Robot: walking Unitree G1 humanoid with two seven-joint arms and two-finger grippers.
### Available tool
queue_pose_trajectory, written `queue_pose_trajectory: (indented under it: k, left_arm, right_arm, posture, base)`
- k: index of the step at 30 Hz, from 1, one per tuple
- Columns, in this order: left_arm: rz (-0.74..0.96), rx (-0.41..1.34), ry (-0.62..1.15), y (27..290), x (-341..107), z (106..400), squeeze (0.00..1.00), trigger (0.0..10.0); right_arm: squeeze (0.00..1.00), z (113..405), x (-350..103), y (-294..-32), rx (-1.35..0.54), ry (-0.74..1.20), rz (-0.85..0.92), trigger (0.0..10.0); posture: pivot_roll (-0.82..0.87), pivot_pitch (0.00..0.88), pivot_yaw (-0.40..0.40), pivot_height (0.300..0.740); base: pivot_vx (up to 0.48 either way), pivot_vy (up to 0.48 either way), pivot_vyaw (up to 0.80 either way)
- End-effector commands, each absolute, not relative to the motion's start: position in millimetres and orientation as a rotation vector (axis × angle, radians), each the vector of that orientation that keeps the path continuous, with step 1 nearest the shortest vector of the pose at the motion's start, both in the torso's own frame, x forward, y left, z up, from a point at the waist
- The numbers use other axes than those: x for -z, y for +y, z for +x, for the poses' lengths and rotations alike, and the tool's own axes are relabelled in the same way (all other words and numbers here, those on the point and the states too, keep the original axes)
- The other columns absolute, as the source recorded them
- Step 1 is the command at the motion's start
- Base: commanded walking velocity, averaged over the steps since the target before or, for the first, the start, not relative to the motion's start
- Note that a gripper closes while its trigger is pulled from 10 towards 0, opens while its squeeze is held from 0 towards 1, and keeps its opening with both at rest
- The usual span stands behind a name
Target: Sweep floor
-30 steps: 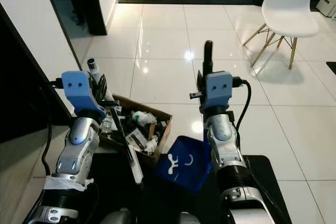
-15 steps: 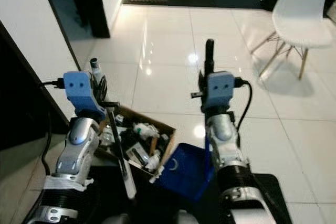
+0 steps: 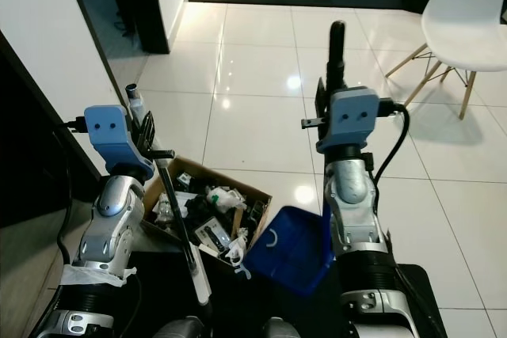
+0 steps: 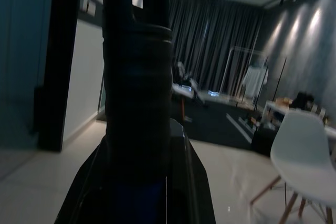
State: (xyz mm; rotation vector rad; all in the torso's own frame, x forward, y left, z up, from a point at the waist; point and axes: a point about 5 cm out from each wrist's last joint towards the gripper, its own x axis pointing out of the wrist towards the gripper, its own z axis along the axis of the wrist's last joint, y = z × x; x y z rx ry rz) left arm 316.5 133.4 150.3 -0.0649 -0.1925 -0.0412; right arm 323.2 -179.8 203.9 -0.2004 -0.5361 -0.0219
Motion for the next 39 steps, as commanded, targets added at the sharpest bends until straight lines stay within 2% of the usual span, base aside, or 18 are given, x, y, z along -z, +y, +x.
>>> queue_pose_trajectory:
  k: [1,6,9,12,22,33,38,39]
  left_arm:
    - [-0.067,0.056,-0.229,130.1,-156.2,316.5,0.0,10.0]
    - [-0.066,0.062,-0.224,128.5,-156.1,318.6,0.0,10.0]
    - [-0.067,0.063,-0.222,127.1,-156.3,319.6,0.0,10.0]
    - [-0.07,0.052,-0.221,129.0,-155.9,320.0,0.0,10.0]
    - [-0.077,0.025,-0.226,132.7,-154.9,317.8,0.0,10.0]
    - [-0.077,0.005,-0.231,135.5,-154.5,316.5,0.0,10.0]
    - [-0.076,-0.009,-0.235,136.6,-154.1,314.2,0.0,10.0]
    - [-0.077,-0.025,-0.233,139.2,-152.6,311.7,0.0,10.0]
  right_arm:
    - [0.0,319.6,-225.7,-178.0,-0.002,-0.611,-0.217,10.0]
    - [0.0,323.3,-247.4,-169.3,-0.059,-0.664,-0.235,10.0]
    - [0.0,334.5,-242.8,-160.3,-0.144,-0.625,-0.287,10.0]
    - [0.0,347.6,-229.8,-143.2,-0.327,-0.549,-0.382,10.0]
    - [0.0,354.7,-226.2,-124.2,-0.529,-0.546,-0.569,10.0]
    - [0.0,363.4,-244.2,-100.8,-0.621,-0.643,-0.586,10.0]
    - [0.0,369.5,-260.9,-92.7,-0.605,-0.69,-0.481,10.0]
    - [0.0,371.1,-270.6,-90.2,-0.599,-0.713,-0.402,10.0]
  posture:
    - [-0.03,0.038,0.01,0.74]
    - [-0.03,0.035,0.012,0.74]
    - [-0.02,0.032,0.008,0.74]
    - [-0.02,0.027,0.0,0.74]
    - [0.0,0.021,-0.021,0.74]
    - [0.03,0.013,-0.04,0.74]
    - [0.05,0.012,-0.059,0.74]
    - [0.06,0.013,-0.064,0.74]
  base:
    - [0.0,0.0,0.0]
    - [0.0,0.0,0.0]
    - [0.0,0.0,0.0]
    - [0.0,0.0,0.0]
    - [0.0,0.0,0.0]
    - [0.0,0.0,0.0]
    - [0.0,0.0,0.0]
    - [0.0,0.0,0.0]
